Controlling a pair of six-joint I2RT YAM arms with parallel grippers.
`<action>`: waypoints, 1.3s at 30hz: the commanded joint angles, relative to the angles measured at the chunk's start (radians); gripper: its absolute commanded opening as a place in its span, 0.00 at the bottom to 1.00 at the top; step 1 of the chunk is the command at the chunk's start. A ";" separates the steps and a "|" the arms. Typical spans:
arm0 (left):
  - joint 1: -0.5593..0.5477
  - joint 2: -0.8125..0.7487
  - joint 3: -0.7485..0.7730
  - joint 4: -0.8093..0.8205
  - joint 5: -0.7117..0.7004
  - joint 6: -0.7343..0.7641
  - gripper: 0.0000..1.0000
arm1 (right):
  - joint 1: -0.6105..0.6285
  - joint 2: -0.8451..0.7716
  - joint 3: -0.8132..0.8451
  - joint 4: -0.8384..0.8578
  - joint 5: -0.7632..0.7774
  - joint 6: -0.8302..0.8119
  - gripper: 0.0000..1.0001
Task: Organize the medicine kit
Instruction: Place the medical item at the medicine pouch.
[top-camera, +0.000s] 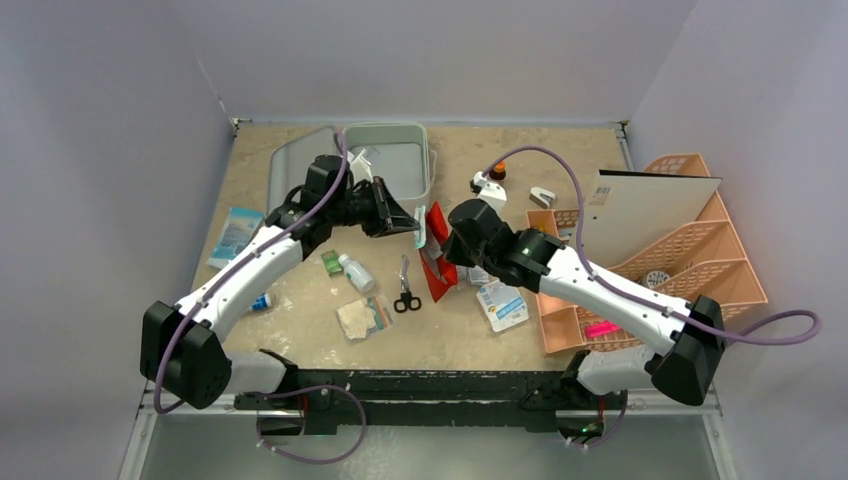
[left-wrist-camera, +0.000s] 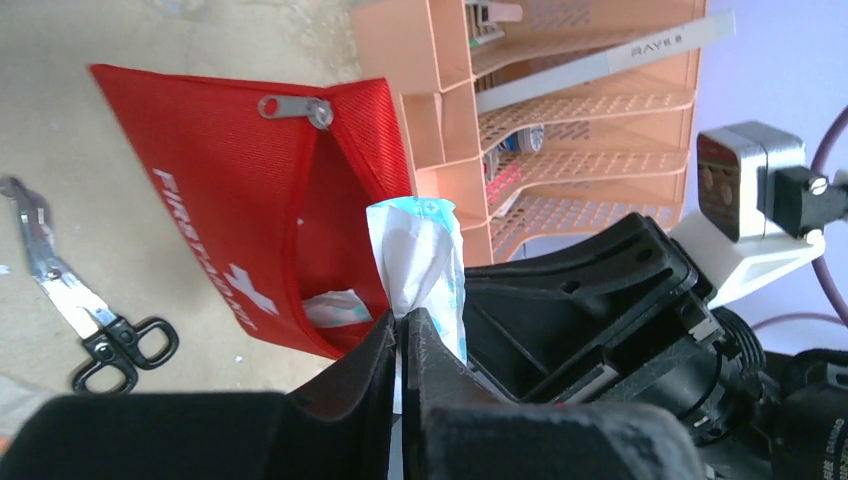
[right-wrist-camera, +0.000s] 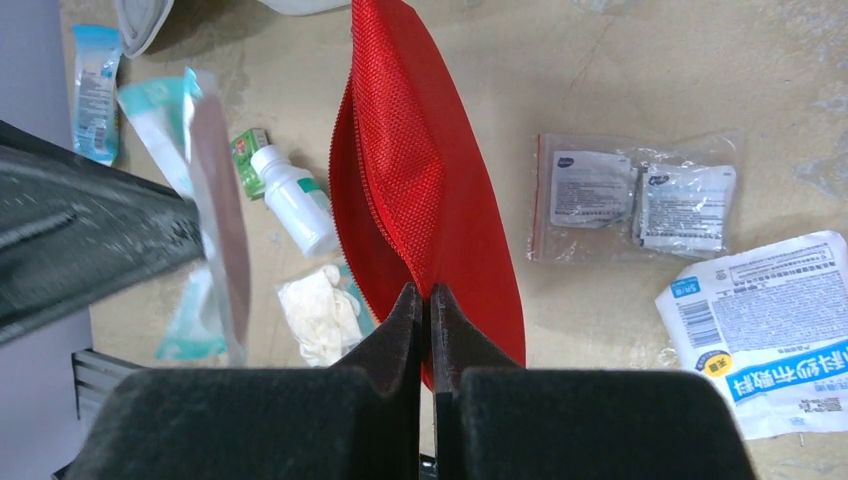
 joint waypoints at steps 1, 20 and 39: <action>-0.015 -0.013 -0.036 0.158 0.101 -0.008 0.03 | 0.002 0.015 0.066 0.035 -0.002 0.051 0.00; -0.048 0.091 0.024 -0.043 -0.151 0.116 0.04 | 0.002 0.043 0.058 0.078 -0.006 0.102 0.00; -0.049 0.049 0.018 0.000 -0.100 0.070 0.37 | 0.002 0.042 0.019 0.122 -0.038 -0.060 0.00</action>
